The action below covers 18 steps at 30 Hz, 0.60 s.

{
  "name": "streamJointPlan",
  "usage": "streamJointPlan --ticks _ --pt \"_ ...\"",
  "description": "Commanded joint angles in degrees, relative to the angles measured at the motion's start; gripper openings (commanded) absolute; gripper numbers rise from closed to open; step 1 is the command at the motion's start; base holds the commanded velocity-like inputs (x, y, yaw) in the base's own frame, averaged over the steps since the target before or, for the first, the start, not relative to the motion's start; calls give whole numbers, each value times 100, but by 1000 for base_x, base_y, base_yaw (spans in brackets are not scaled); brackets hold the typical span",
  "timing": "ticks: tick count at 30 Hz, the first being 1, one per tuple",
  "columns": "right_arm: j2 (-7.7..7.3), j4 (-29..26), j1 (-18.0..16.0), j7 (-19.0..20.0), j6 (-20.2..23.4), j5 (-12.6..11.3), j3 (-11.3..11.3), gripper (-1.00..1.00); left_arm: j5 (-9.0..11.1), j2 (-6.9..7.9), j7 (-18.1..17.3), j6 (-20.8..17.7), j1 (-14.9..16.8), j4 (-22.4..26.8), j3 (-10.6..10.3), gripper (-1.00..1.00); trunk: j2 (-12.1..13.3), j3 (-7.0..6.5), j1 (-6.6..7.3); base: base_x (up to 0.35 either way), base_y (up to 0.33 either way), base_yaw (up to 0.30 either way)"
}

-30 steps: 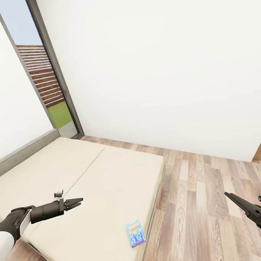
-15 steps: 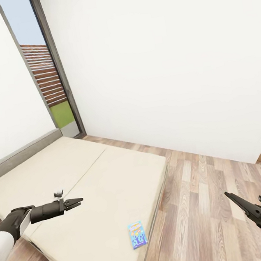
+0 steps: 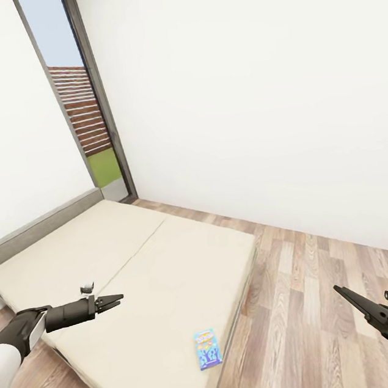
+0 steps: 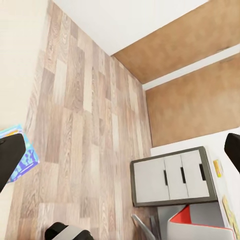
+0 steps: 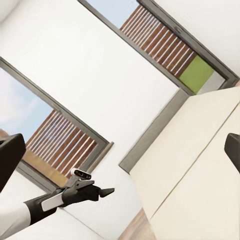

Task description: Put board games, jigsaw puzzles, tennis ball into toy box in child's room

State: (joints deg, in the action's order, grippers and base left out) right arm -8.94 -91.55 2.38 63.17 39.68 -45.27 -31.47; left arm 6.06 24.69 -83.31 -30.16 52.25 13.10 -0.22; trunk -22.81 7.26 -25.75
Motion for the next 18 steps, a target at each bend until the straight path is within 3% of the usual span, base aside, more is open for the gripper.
streamJointPlan --ticks 1,10,18 --pt "-2 -1 -1 -6 38 -35 1 100 10 1 -19 -60 4 0 -5 100 -11 11 -4 0 -78 9" --pt "-2 0 -1 -5 32 -35 6 100 10 1 -19 -60 4 0 -5 100 -11 10 -4 0 -34 10" --pt "-2 2 -1 -6 32 -35 6 100 7 1 -17 -60 4 0 -5 100 -11 10 -4 0 -131 123"
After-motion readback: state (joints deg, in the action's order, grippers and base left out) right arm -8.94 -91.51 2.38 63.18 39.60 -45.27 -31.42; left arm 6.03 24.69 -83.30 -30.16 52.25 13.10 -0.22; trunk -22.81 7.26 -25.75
